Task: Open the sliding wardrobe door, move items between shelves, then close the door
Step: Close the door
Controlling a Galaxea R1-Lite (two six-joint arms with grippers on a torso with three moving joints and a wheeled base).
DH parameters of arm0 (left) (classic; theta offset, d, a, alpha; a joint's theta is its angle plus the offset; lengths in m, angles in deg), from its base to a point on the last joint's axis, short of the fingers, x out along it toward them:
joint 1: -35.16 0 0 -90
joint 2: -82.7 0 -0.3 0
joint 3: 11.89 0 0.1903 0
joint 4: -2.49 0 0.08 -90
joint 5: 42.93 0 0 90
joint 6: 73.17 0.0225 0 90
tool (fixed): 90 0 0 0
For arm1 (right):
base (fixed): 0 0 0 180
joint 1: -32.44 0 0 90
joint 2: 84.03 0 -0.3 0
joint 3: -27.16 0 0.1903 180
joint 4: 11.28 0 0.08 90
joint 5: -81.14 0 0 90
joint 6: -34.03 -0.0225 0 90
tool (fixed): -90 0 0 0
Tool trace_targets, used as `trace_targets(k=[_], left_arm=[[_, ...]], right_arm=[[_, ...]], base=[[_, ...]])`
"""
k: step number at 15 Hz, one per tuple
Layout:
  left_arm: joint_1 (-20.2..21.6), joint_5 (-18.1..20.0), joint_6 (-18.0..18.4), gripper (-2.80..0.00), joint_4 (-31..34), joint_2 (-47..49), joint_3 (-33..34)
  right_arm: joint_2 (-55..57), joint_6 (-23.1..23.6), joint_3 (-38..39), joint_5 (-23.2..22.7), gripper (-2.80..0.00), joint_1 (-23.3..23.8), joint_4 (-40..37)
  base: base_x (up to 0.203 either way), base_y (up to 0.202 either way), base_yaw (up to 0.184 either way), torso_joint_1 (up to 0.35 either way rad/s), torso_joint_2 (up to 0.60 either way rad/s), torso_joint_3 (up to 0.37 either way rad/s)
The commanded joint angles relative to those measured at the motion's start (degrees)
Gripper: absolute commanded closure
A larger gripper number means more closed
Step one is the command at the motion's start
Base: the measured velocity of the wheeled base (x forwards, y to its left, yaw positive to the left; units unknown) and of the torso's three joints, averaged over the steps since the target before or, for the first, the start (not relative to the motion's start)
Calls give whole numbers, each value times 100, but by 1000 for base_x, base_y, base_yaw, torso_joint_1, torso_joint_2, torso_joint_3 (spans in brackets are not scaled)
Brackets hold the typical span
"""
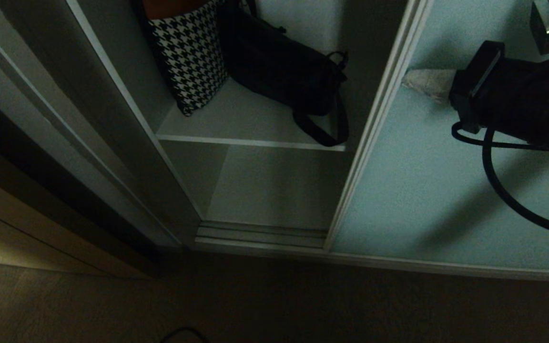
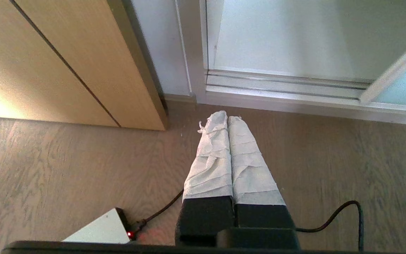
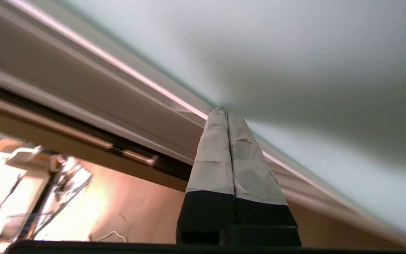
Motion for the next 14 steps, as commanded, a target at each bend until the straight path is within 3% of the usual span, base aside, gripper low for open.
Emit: trace_targets(k=[1,4,6,9,14], left_arm=[[2,2,2,0,-1,6,0],[2,2,2,0,-1,9,0],[2,2,2,0,-1,9,0],[2,2,2,0,-1,8,0],[2,2,2,0,-1,0,0]], right_arm=[[117,24,-36,-2,0,-295,-5],[-179,369,250,82,0,-1021,9],[-639,525,494,47,0,-1187,-15],[-1333,549,787,-172,0,-1181,-130],[-1931,531,1047,-173,0,-742,-499]], base=[[0,0,0,0,0,0],[0,0,0,0,0,0],[0,0,0,0,0,0],[0,0,0,0,0,0],[0,0,0,0,0,0]])
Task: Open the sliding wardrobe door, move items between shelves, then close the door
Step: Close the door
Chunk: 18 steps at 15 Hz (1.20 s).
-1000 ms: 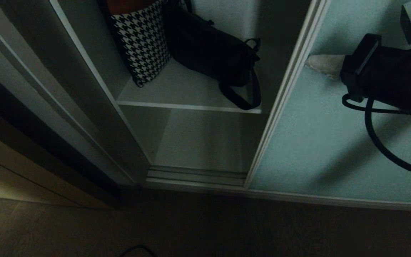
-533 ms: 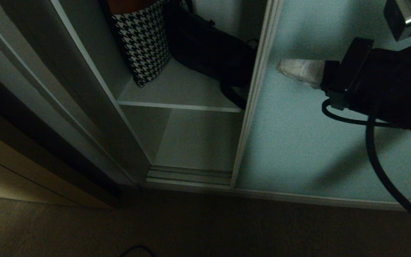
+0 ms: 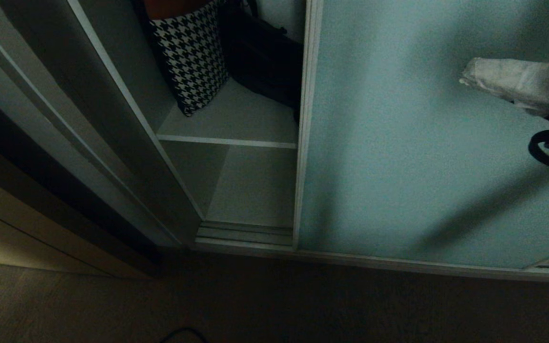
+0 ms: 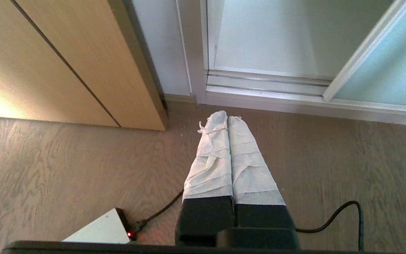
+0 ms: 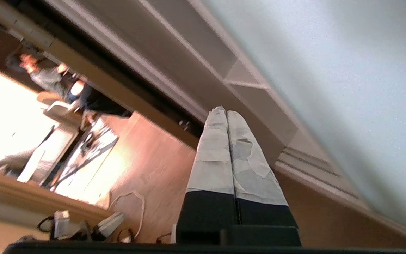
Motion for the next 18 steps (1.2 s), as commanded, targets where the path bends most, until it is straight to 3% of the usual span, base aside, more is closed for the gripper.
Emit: trace_targets(k=[1,4,10,13,15,18], left_arm=[[2,2,-1,0,1,2,0],[2,2,-1,0,1,8,0],[2,2,-1,0,1,6,0],[2,2,-1,0,1,9,0],[2,2,-1,0,1,3,0],[2,2,-1,0,1,3,0]], right_arm=[[-304,-12,115,-5,0,128,7],[-469,-4,324,11,0,598,13],[-740,-18,304,69,0,2228,-34],[-784,-31,290,30,0,3398,-162],[-1011,-43,296,-66,0,4304,-651],[-1322,-655,169,-269,0,5625,-1126]], base=[[0,0,0,0,0,0],[0,0,0,0,0,0],[0,0,0,0,0,0],[0,0,0,0,0,0],[0,0,0,0,0,0],[0,0,0,0,0,0]])
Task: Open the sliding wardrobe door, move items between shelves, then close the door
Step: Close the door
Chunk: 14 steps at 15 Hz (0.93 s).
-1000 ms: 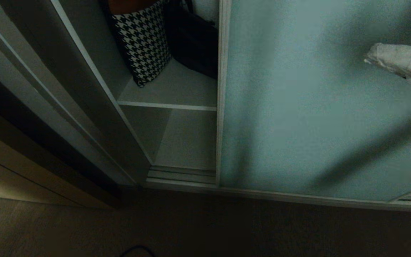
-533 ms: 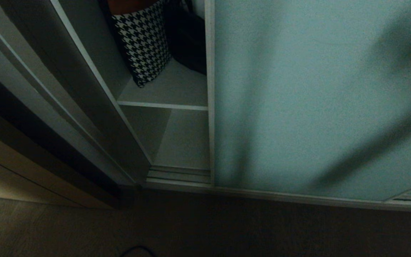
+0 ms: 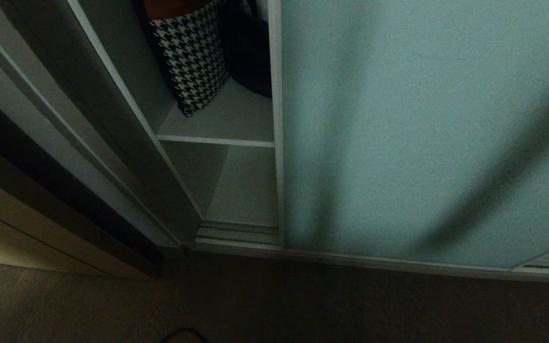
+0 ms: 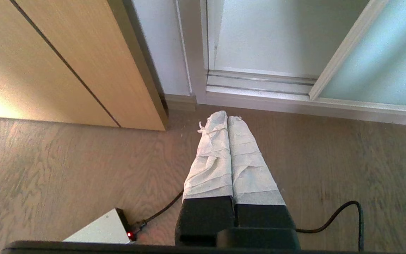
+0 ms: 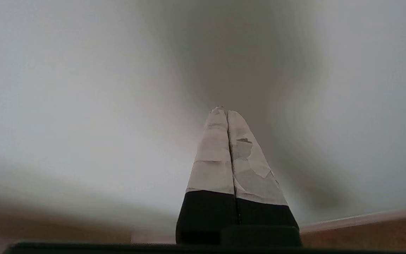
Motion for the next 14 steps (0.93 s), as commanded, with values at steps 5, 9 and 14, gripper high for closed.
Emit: trace_targets(k=[5,9,14], left_arm=[[2,1,0,0,-1,5,0],[2,1,0,0,-1,8,0],[2,1,0,0,-1,6,0]], right_arm=[[-82,-898,-125,-692,0,3220,-107],[287,-1065,-118,-1774,0,5729,1],[1677,-1095,-428,-2556,0,7336,1254]], base=[[0,0,0,0,0,0],[0,0,0,0,0,0],[0,0,0,0,0,0]])
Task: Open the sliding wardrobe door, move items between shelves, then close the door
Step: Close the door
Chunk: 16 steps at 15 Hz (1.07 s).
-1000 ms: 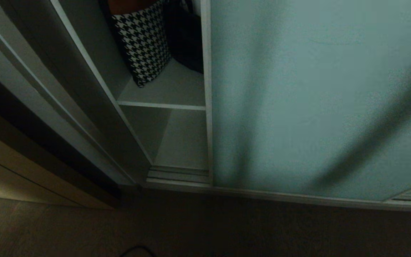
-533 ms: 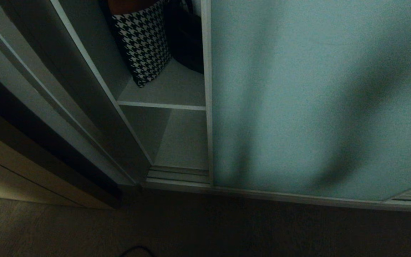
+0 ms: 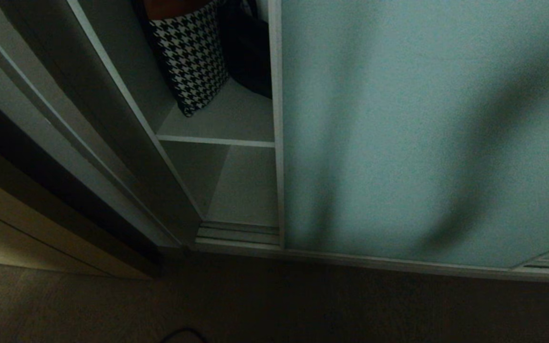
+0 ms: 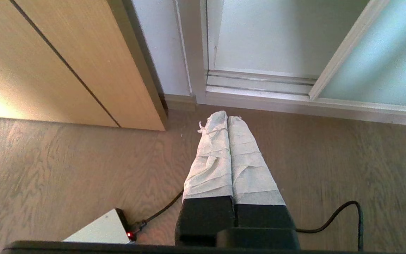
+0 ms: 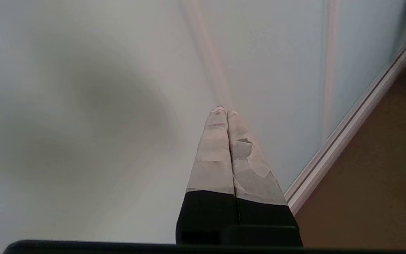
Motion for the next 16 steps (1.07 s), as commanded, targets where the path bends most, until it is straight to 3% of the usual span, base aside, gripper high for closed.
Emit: trace_targets(k=[1,6,11,16], left_arm=[[2,0,3,0,-1,1,0],[2,0,3,0,-1,9,0],[2,0,3,0,-1,9,0],[2,0,3,0,-1,7,0]], right_arm=[[774,-16,-387,-85,0,254,155],[2166,-18,-1856,-502,0,365,91],[3081,-51,-3097,-2226,0,370,-1002],[3713,-62,-3568,-3435,0,360,-1834]], base=[[0,0,0,0,0,0],[0,0,0,0,0,0],[0,0,0,0,0,0],[0,0,0,0,0,0]])
